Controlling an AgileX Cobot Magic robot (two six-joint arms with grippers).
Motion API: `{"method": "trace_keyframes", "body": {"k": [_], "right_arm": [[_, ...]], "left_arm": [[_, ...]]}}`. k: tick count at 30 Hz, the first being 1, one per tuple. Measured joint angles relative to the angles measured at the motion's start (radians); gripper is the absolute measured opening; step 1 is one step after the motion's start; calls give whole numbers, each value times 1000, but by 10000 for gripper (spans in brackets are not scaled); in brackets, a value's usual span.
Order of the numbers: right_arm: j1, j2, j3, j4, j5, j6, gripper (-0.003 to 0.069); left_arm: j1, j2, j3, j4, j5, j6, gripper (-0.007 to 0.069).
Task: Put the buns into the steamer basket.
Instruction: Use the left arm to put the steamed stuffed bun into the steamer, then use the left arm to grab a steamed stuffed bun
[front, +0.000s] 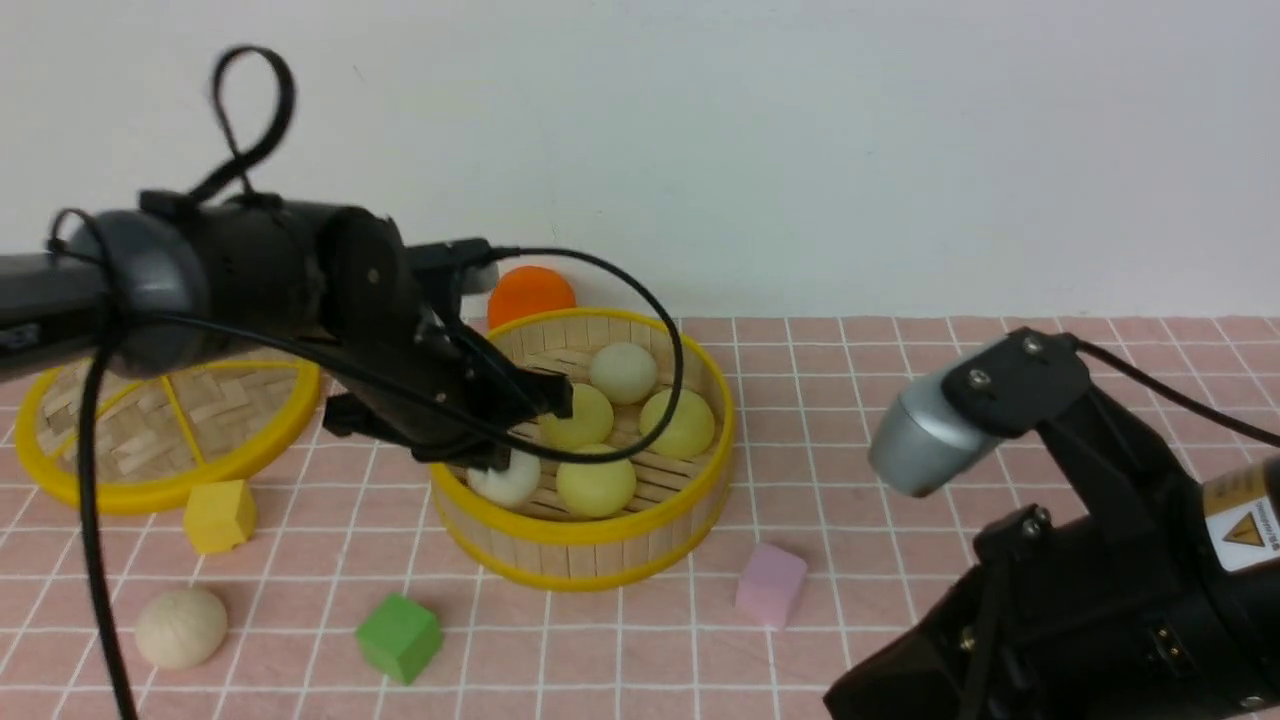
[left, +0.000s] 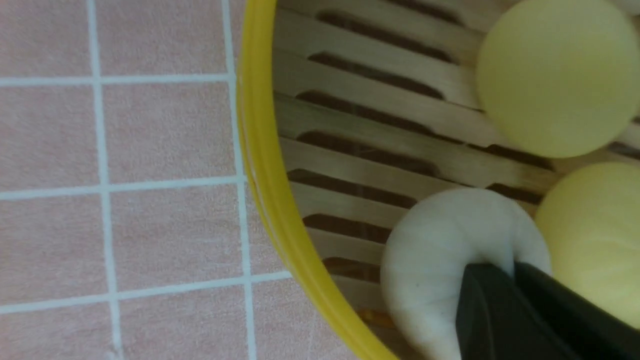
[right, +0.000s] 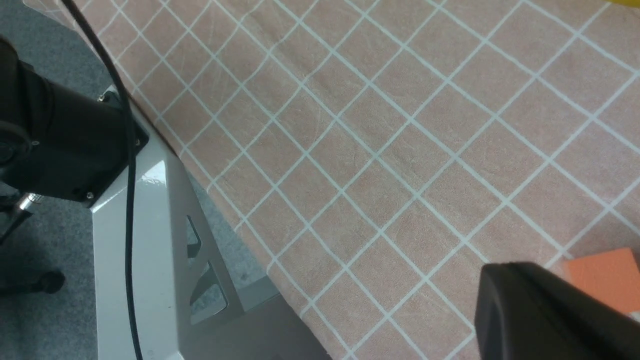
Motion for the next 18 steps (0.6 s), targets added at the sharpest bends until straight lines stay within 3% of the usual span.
{"method": "trace_keyframes", "body": {"k": [4, 10, 13, 18], "right_arm": [[0, 0, 0, 0, 0, -23, 29], [0, 0, 0, 2, 0, -52, 37], [0, 0, 0, 3, 0, -58, 40], [0, 0, 0, 6, -6, -79, 46]], "left_arm": [[0, -2, 0, 0, -10, 0, 138], [0, -134, 0, 72, 102, 29, 380], [13, -311, 4, 139, 200, 13, 424], [96, -633, 162, 196, 284, -77, 404]]}}
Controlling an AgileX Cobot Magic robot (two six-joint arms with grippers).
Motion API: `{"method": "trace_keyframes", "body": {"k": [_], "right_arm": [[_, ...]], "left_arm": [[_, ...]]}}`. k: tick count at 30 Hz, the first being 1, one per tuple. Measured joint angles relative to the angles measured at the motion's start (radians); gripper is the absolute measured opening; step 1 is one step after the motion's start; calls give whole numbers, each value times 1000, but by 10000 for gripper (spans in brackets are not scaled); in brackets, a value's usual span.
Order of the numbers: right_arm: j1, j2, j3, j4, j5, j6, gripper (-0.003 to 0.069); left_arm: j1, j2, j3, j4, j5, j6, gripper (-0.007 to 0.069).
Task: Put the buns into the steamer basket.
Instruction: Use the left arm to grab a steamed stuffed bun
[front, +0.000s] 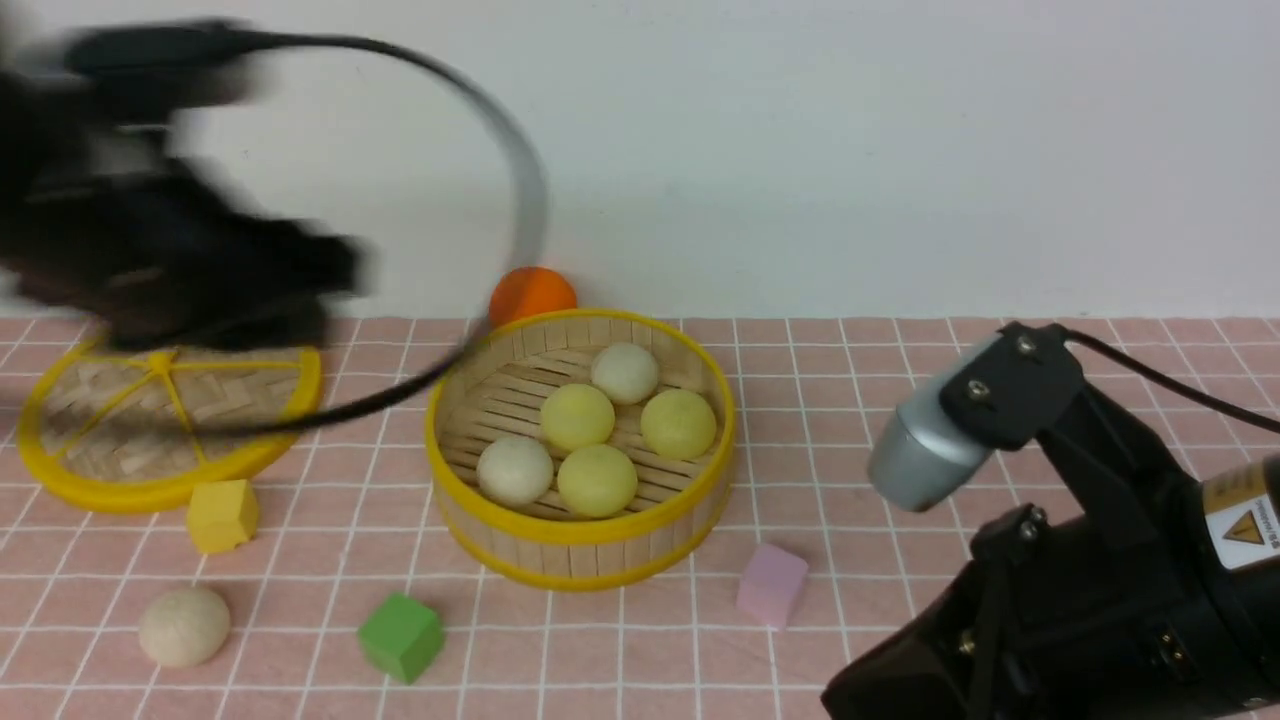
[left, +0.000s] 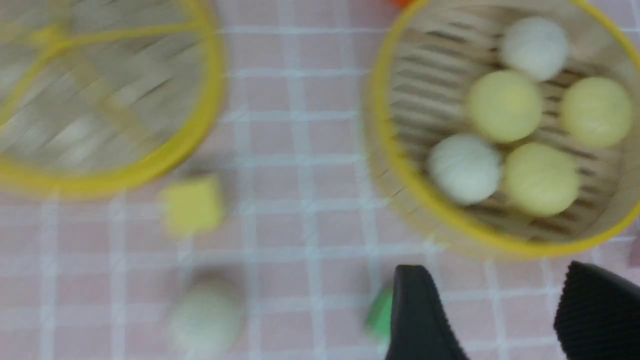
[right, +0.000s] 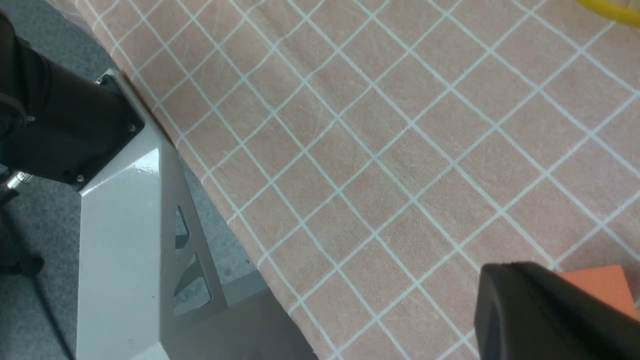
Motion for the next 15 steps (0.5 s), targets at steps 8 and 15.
{"method": "trace_keyframes", "body": {"k": [8, 15], "right_arm": [[0, 0, 0, 9, -24, -3, 57], [0, 0, 0, 27, -24, -3, 67]], "left_arm": [[168, -103, 394, 9, -108, -87, 325], [317, 63, 389, -8, -252, -137, 316]]}}
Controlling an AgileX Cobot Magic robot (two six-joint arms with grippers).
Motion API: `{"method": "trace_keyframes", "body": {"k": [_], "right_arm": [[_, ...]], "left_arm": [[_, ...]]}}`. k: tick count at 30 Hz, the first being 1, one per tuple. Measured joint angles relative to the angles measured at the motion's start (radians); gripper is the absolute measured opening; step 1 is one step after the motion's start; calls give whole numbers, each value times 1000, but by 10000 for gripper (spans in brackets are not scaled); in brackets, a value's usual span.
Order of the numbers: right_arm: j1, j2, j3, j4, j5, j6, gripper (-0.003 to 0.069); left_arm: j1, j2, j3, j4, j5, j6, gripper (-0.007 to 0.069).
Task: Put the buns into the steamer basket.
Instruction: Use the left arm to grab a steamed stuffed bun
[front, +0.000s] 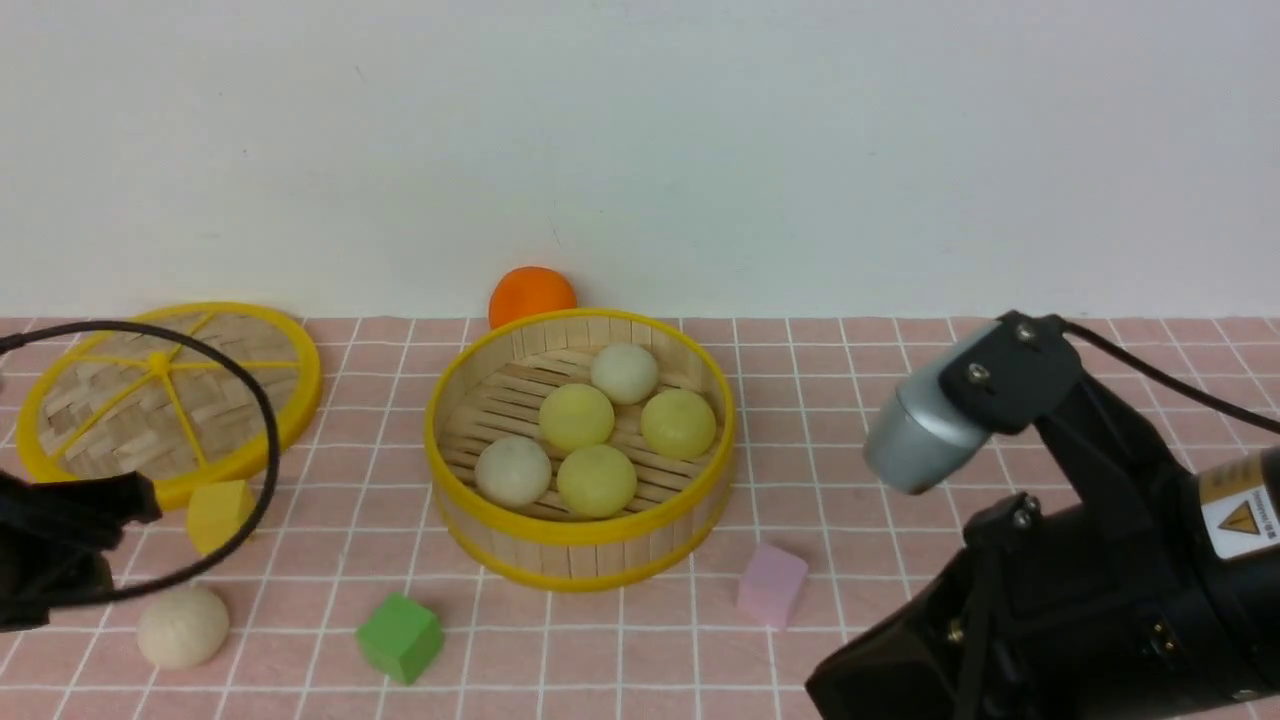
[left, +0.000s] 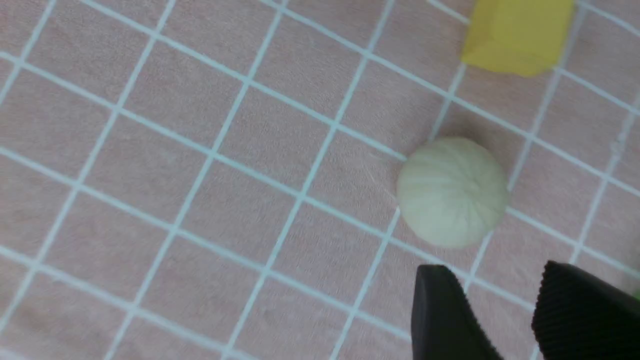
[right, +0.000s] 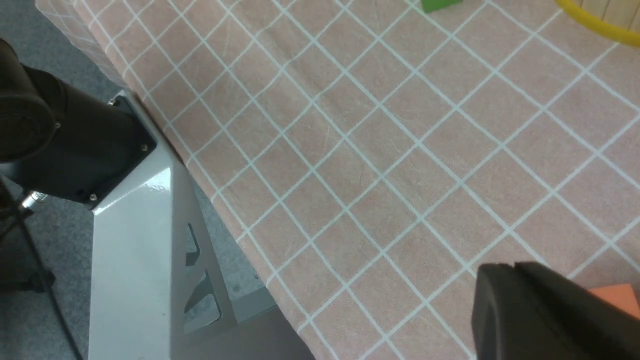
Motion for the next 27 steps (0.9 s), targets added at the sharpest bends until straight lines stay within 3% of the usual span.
{"method": "trace_keyframes", "body": {"k": [16, 19, 22, 23, 25, 27], "right_arm": [[0, 0, 0, 11, 21, 0, 78], [0, 0, 0, 27, 32, -5, 78], [0, 0, 0, 35, 32, -12, 83], [0, 0, 0, 35, 32, -12, 83], [0, 0, 0, 44, 33, -14, 85], [0, 0, 0, 47, 35, -15, 87]], "left_arm": [[1, 345, -75, -85, -141, 30, 304], [1, 367, -81, -85, -157, 30, 251], [1, 368, -85, -85, -154, 32, 143], [1, 368, -85, -85, -154, 32, 143], [1, 364, -111, -92, -113, 38, 26], [1, 348, -154, -107, -55, 64, 13]]}}
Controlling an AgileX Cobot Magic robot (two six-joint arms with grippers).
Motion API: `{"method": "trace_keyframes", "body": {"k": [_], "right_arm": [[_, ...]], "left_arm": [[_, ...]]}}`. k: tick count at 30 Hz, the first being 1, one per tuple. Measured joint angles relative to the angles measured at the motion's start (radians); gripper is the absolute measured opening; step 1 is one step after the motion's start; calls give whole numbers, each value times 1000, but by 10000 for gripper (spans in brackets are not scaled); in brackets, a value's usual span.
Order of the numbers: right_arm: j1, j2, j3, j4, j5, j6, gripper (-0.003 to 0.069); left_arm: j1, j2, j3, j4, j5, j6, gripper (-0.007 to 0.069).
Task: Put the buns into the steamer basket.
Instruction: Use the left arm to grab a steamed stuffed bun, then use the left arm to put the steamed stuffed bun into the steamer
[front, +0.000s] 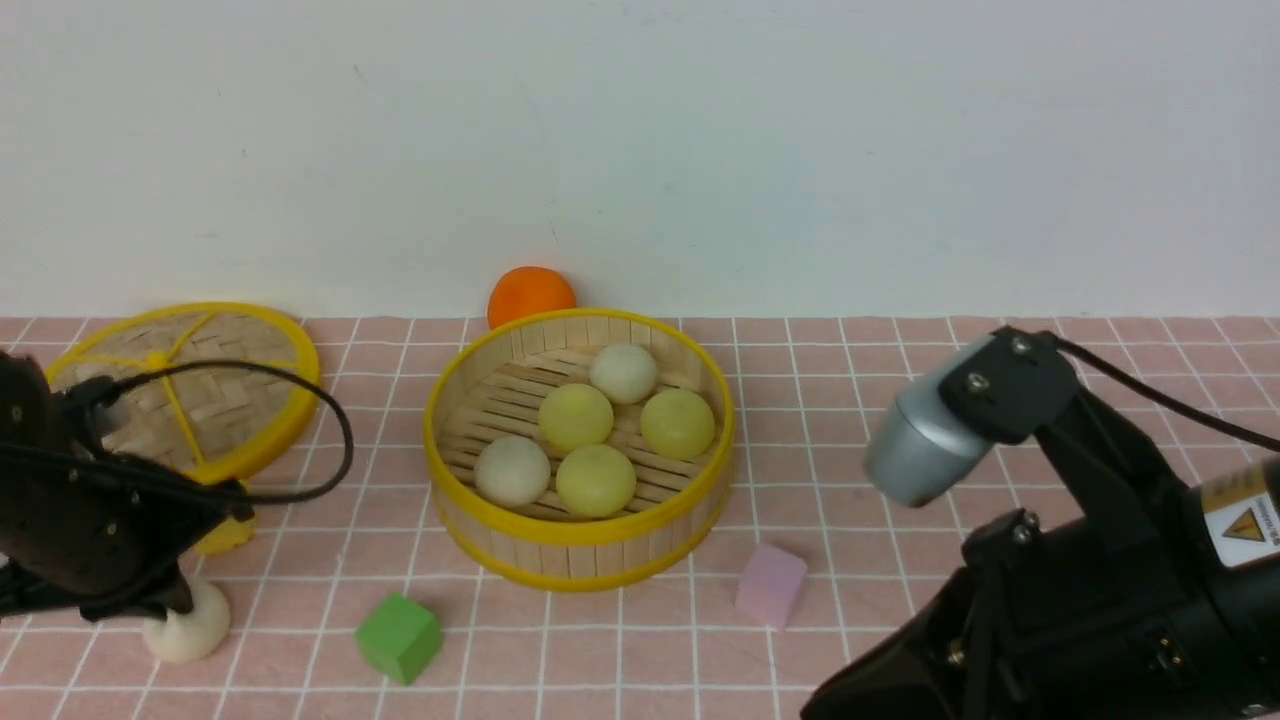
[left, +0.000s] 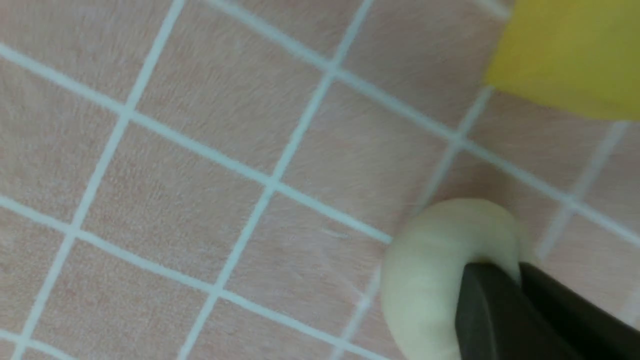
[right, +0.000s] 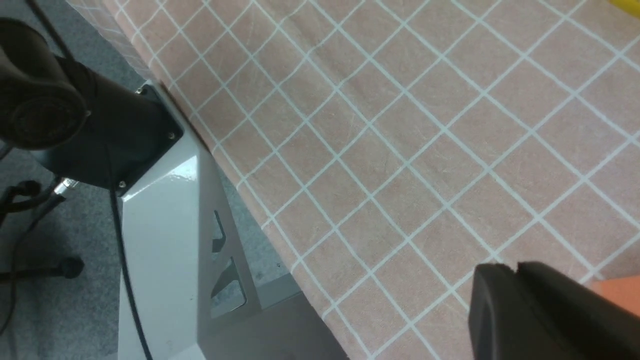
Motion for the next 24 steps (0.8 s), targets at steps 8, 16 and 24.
{"method": "trace_keyframes", "body": {"k": [8, 16, 24], "right_arm": [[0, 0, 0, 2, -13, -20, 93], [0, 0, 0, 4, -37, -60, 98], [0, 0, 0, 12, 16, -60, 110]], "left_arm": [[-84, -72, -281, -210, 134, 206, 15], [-300, 169, -573, -290, 74, 236, 15], [-310, 399, -731, -234, 74, 171, 29]]}}
